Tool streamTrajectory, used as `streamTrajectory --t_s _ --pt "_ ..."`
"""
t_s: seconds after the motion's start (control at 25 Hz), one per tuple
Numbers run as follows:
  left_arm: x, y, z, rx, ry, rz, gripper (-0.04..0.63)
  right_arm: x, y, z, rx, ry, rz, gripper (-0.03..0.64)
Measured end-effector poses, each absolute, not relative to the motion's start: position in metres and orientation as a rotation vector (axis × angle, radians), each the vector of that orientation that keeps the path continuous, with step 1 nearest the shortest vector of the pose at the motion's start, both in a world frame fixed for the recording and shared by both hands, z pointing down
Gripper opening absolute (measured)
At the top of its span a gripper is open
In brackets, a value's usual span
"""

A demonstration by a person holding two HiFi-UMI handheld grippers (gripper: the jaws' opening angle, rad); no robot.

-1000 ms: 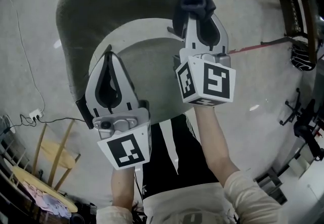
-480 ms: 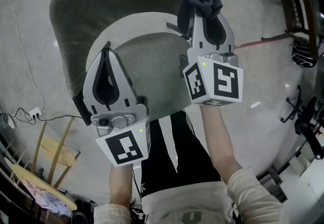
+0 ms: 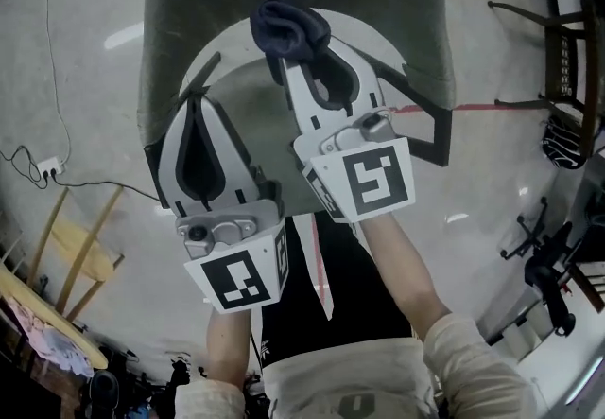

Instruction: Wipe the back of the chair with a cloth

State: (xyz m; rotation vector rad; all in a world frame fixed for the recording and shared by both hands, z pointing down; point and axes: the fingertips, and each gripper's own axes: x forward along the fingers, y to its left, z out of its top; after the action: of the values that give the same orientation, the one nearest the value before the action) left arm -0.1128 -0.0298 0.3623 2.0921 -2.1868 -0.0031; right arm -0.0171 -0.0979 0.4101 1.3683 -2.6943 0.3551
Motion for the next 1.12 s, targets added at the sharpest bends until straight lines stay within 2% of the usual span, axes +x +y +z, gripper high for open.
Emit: streamTrajectory --t_s 0.36,0.72,1.12 --pt "-0.164 0.013 0.382 1.898 -2.329 0.048 0.015 -0.135 -0.052 0.439 0.787 -2.895 0.434 0.058" --pt "-0.190 0.037 0.390 1.787 -2.410 0.074 0.015 -0.181 0.006 0.457 0.444 -2.940 0.436 0.058" --pt "-0.201 0.035 0.392 1.760 -2.421 0.065 0.015 -0.196 -0.007 0.465 0.452 -2.921 0.369 0.058"
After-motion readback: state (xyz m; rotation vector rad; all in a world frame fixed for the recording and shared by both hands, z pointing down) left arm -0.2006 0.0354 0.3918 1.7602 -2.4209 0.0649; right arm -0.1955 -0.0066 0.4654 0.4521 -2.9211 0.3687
